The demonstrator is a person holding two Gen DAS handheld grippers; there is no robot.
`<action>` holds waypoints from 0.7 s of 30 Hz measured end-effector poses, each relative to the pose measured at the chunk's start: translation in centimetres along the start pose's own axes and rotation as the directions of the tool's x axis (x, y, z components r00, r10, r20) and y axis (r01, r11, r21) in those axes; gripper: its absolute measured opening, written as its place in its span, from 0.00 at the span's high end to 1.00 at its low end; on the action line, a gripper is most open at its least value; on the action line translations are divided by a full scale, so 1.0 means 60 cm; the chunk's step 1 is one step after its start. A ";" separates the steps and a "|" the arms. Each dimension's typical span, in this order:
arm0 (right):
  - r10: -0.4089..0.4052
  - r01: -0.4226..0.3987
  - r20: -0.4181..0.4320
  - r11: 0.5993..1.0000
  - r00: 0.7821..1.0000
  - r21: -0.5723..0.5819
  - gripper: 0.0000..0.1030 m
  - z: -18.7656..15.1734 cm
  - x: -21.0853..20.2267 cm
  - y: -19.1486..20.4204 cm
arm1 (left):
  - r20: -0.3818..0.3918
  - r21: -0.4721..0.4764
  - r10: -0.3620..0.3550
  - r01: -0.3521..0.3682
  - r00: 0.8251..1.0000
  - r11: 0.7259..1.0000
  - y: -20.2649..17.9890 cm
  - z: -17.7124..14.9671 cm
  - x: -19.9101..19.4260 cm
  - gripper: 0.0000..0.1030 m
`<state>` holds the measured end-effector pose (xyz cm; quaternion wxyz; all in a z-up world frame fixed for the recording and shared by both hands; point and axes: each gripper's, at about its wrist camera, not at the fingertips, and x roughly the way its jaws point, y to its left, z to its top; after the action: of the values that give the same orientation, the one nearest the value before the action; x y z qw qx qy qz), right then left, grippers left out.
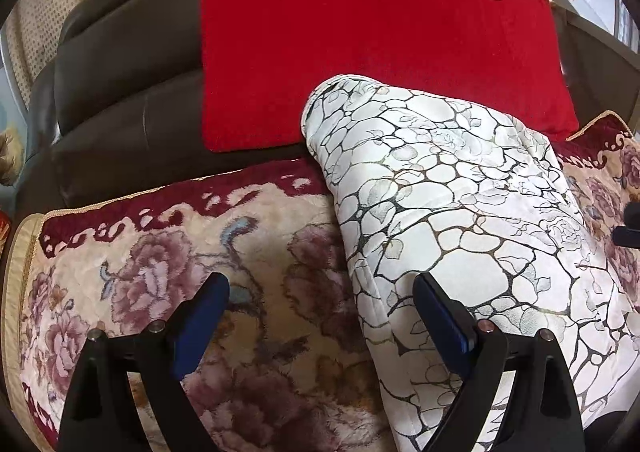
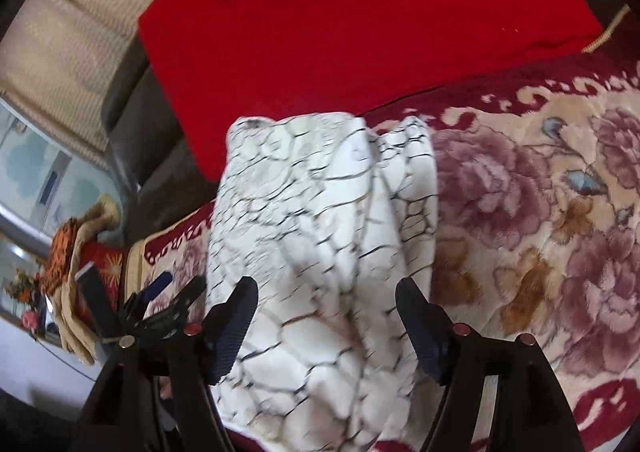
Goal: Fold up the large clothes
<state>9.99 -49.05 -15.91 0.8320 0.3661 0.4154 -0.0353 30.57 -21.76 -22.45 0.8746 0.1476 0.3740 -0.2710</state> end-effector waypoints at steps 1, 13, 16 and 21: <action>0.009 -0.009 -0.004 1.000 1.000 0.013 0.26 0.004 0.004 -0.011 | 0.001 0.002 -0.003 0.003 1.000 1.000 -0.001 0.000 0.000 0.10; 0.129 -0.126 -0.016 0.984 0.992 0.122 0.23 0.010 0.031 -0.098 | -0.058 -0.045 -0.274 0.271 0.960 0.961 -0.002 0.008 0.017 0.10; 0.162 -0.156 -0.028 0.977 0.986 0.142 0.22 0.011 0.037 -0.112 | -0.077 -0.078 -0.314 0.308 0.946 0.948 0.001 0.008 0.028 0.10; 0.212 -0.200 -0.056 0.966 0.976 0.162 0.22 0.011 0.069 -0.121 | -0.106 -0.156 -0.400 0.382 0.910 0.911 0.014 0.008 0.048 0.10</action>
<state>10.48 -53.75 -22.82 0.7842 0.4722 0.4012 0.0324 33.00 -22.33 -24.23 0.7829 0.0296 0.4714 -0.4049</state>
